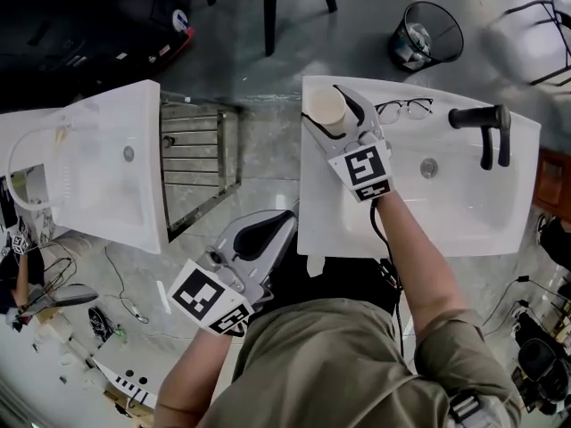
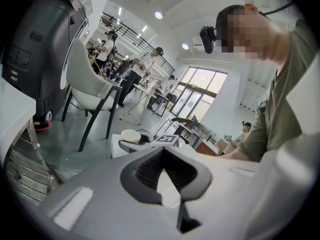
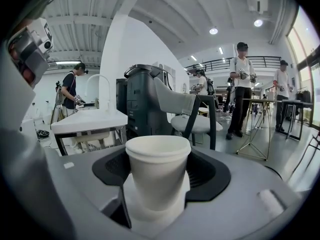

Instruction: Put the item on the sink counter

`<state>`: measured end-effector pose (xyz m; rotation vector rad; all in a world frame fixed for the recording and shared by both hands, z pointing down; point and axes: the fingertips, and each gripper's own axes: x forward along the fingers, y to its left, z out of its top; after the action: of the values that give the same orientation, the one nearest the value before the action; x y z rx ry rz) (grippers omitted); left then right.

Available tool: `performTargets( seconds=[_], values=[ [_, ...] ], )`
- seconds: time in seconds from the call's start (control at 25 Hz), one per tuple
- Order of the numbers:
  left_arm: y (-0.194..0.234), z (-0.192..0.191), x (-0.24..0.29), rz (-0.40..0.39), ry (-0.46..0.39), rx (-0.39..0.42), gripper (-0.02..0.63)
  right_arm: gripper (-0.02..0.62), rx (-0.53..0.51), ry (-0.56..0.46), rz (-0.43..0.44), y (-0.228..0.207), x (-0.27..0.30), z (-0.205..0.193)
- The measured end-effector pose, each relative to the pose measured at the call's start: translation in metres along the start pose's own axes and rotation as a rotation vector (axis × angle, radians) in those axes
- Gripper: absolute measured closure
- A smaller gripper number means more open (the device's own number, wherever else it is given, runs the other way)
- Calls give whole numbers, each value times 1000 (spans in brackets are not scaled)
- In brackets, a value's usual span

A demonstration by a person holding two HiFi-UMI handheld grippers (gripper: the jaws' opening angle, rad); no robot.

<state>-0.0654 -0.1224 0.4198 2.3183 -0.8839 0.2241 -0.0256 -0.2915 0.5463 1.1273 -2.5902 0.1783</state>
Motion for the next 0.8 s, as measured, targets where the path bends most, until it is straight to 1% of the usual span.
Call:
performTargets(
  seconds=[0.12,0.24,0.52,0.8],
  values=[
    [-1,0,1,-4,3,-2,600,267,-6,-2,5,1,-1,1],
    [-3,-1,3,-7,8,-4,600,265,11,-3,17,0,-3,0],
    [-4,-3,8,-9,14,-7,600,264,41,15,24,-1,-12,-15],
    [-4,-1,10,-12,9,-11,600,259,44,16,23,-1,-17,-13]
  ],
)
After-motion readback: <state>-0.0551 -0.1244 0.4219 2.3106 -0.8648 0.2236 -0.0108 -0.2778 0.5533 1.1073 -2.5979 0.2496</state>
